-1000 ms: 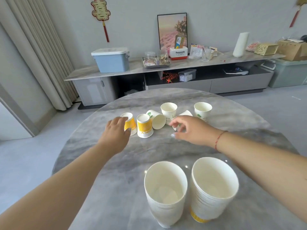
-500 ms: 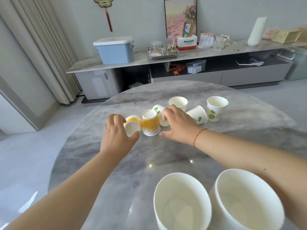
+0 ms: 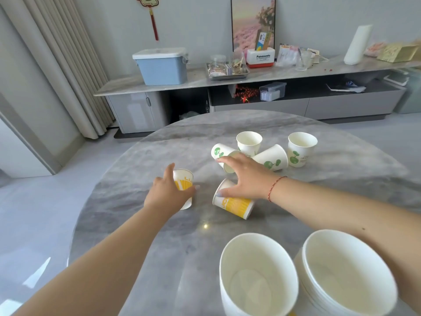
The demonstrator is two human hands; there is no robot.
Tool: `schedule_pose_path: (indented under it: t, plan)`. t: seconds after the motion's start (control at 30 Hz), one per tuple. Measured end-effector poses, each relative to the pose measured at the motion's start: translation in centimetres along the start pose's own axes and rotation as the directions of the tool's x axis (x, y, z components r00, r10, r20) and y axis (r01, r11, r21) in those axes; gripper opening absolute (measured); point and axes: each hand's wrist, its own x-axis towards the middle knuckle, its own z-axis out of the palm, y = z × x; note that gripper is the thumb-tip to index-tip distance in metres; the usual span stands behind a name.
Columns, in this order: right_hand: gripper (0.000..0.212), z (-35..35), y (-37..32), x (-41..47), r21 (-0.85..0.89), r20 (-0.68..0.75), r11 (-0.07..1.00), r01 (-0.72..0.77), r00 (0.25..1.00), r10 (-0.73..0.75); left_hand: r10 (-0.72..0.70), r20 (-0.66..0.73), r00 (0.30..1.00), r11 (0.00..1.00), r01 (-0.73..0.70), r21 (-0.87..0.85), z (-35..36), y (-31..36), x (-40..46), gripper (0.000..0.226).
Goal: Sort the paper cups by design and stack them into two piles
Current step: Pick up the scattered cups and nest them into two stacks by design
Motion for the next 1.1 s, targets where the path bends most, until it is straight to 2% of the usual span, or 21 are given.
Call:
schedule_pose_path:
  t: [0.07,0.17,0.27,0.37,0.47,0.57,0.63,0.67,0.73,0.8,0.93,1.0,1.1]
  plan:
    - [0.085,1.1,0.3,-0.3,-0.065,0.115,0.998,-0.012,0.993,0.02,-0.005,0.034,0.999,1.0,0.005,-0.013,0.2,0.4,0.0,0.077]
    - [0.07,1.5,0.6,-1.3,-0.047,0.107,0.999,0.011,0.994,-0.006,-0.01,0.019,1.0,0.999,0.011,-0.042,0.2,1.1,-0.8,0.058]
    - [0.064,-0.4,1.0,-2.7,0.138,0.048,0.987,-0.082,0.996,0.076,0.0,-0.017,1.0,0.972,-0.004,-0.233,-0.7,1.8,-2.1,0.058]
    - [0.06,-4.2,0.9,-4.8,0.399,-0.081,0.906,-0.145,0.978,0.192,0.073,-0.035,0.997,0.875,-0.081,-0.478,-2.8,3.2,-4.1,0.078]
    - [0.059,-8.9,-0.3,-8.3,0.582,-0.233,0.812,-0.044,0.948,0.218,0.159,-0.03,0.987,0.69,-0.133,-0.712,-6.2,5.1,-7.2,0.092]
    - [0.063,-13.0,-2.1,-13.5,0.668,-0.34,0.733,0.128,0.929,0.148,0.306,-0.092,0.948,0.576,-0.261,-0.775,-9.4,6.3,-11.4,0.079]
    - [0.065,-14.6,-3.2,-16.8,0.729,-0.366,0.639,0.244,0.928,0.063,0.408,-0.118,0.905,0.51,-0.333,-0.793,-10.9,6.7,-14.5,0.071]
    - [0.066,-15.1,-3.6,-18.3,0.746,-0.37,0.601,0.287,0.929,0.016,0.453,-0.117,0.884,0.485,-0.354,-0.799,-11.5,6.7,-15.9,0.072]
    - [0.075,-15.0,-4.3,-21.0,0.73,-0.364,0.604,0.32,0.93,-0.053,0.522,-0.102,0.847,0.497,-0.399,-0.77,-11.9,6.6,-18.6,0.082]
    - [0.084,-14.2,-4.7,-22.9,0.692,-0.354,0.648,0.318,0.932,-0.079,0.561,-0.104,0.822,0.554,-0.466,-0.69,-11.5,6.3,-20.3,0.09]
    - [0.091,-12.4,-4.5,-24.2,0.587,-0.331,0.762,0.273,0.94,-0.082,0.616,-0.125,0.777,0.638,-0.586,-0.5,-9.6,5.5,-21.4,0.09]
    - [0.095,-11.7,-4.2,-24.5,0.493,-0.261,0.844,0.213,0.961,-0.09,0.643,-0.073,0.762,0.691,-0.619,-0.373,-8.8,5.0,-21.6,0.097]
    - [0.098,-11.0,-3.7,-24.9,0.381,-0.199,0.909,0.169,0.975,-0.098,0.679,0.011,0.734,0.709,-0.651,-0.271,-8.3,4.7,-21.9,0.106]
